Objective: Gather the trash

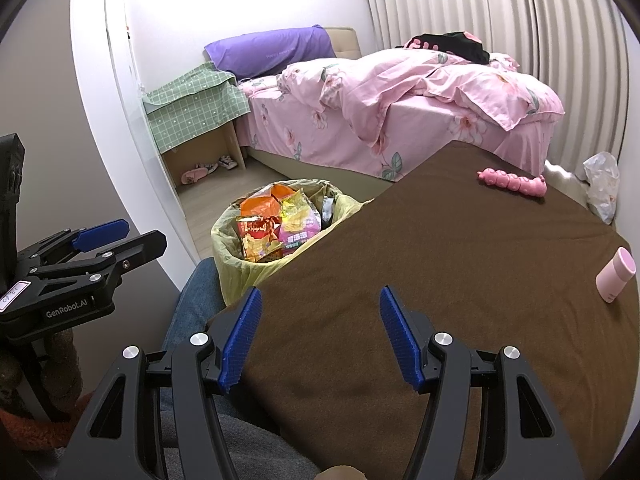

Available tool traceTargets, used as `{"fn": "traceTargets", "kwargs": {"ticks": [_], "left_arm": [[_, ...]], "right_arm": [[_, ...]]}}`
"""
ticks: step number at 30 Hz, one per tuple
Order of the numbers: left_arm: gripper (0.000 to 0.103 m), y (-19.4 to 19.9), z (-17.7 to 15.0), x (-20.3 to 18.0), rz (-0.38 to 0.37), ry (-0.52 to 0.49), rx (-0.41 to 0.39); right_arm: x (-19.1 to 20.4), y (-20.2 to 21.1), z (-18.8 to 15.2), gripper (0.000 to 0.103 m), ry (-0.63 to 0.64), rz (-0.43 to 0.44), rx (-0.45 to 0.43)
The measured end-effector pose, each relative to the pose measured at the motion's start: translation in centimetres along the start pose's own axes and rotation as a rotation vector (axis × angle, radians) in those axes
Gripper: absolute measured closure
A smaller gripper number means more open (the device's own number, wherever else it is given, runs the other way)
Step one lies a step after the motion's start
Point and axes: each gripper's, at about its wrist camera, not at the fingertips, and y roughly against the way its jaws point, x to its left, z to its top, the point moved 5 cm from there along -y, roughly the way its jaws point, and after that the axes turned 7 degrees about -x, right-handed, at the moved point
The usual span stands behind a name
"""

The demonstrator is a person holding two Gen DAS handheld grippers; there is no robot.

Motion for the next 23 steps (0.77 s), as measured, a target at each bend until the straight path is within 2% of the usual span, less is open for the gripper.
{"fn": "traceTargets", "kwargs": {"ticks": [12, 17, 21, 23], "left_arm": [[0.031, 0.1, -0.2, 0.1, -0.002, -0.008, -0.004], [0.031, -0.2, 0.1, -0.3, -0.030, -0.025, 0.006], [0.031, -3.0, 0.7, -2.6, -0.128, -0.074, 0.092], [0.031, -4.9, 1.0, -4.8, -0.161, -0.129, 0.121]], "right_arm": [[0.1, 0.0, -0.1, 0.045, -0.002, -0.001, 0.005], [0.4, -0.1, -0.1, 0.045, 0.016, -0.009, 0.018], [-2.8, -0.3, 0.2, 0.045, -0.054, -0.021, 0.043], [-7.3, -0.6, 0.1, 0.045, -0.140, -0.113, 0.035]]}}
